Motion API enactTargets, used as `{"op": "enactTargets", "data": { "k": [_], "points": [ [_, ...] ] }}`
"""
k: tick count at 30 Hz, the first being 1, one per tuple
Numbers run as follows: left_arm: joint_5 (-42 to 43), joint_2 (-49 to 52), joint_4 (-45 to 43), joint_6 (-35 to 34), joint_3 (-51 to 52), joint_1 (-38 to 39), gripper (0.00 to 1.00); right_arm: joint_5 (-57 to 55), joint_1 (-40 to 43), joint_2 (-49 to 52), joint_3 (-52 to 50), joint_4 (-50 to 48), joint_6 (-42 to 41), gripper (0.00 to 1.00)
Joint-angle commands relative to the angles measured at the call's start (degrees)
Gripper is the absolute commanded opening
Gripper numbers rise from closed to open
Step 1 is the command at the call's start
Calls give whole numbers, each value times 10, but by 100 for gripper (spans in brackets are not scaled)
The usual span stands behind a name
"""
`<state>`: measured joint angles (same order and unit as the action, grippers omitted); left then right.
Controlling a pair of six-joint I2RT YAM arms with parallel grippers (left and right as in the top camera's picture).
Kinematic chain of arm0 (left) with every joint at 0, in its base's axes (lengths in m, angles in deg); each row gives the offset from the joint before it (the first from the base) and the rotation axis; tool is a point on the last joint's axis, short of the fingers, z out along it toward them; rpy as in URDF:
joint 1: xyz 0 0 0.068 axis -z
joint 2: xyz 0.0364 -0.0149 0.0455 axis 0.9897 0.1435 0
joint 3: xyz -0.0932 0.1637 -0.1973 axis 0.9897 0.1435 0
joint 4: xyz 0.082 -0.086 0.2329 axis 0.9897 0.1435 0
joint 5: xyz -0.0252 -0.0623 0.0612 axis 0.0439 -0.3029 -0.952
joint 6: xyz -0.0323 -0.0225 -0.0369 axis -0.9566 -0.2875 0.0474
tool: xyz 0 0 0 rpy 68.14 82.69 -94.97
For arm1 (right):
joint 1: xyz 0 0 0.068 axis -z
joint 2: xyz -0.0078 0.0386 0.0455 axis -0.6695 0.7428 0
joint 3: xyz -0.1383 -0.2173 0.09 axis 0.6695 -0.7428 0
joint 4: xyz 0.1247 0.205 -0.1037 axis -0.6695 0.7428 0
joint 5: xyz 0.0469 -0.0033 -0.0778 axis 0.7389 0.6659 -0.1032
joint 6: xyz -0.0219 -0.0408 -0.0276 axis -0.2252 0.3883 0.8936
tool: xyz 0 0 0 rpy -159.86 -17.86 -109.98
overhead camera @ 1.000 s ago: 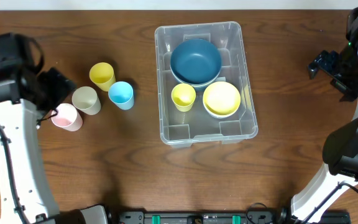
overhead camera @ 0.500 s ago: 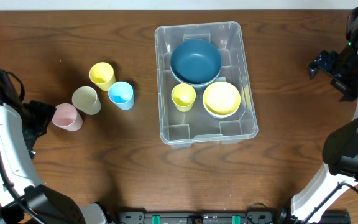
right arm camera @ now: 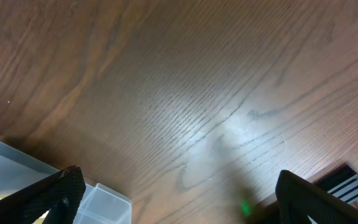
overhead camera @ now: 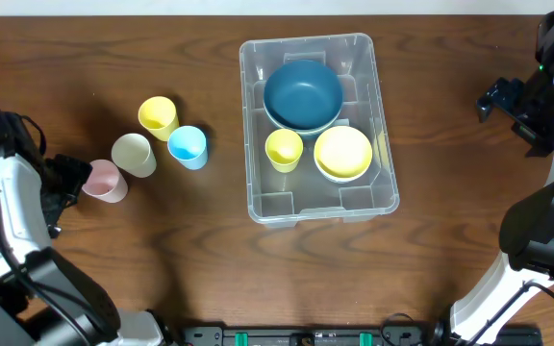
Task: Pack container
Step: 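Move the left gripper to the pink cup and grasp its rim, then carry the pink cup into the container over the yellow cup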
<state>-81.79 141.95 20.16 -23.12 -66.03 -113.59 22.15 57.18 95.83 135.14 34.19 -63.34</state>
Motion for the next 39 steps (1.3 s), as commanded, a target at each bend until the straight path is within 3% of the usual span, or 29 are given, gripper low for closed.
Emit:
{"op": "enactTargets", "data": {
  "k": [1,21,29,32,36,39],
  "points": [
    [23,25,-12,29,3,-2,98,-6,3,-7,1,1,-7,99],
    [33,72,-52,31,21,-2,97,-6,3,-7,1,0,-7,99],
    [33,72,-55,31,25,-2,39,-6,3,-7,1,0,-7,99],
    [33,72,-55,30,25,-2,31,-6,3,-7,1,0,-7,99],
    [33,72,-55,30,25,-2,11,-6,3,-7,1,0,-7,99],
    [33,72,-55,30,25,-2,6,-6,3,-7,1,0,-7,99]
  ]
}}
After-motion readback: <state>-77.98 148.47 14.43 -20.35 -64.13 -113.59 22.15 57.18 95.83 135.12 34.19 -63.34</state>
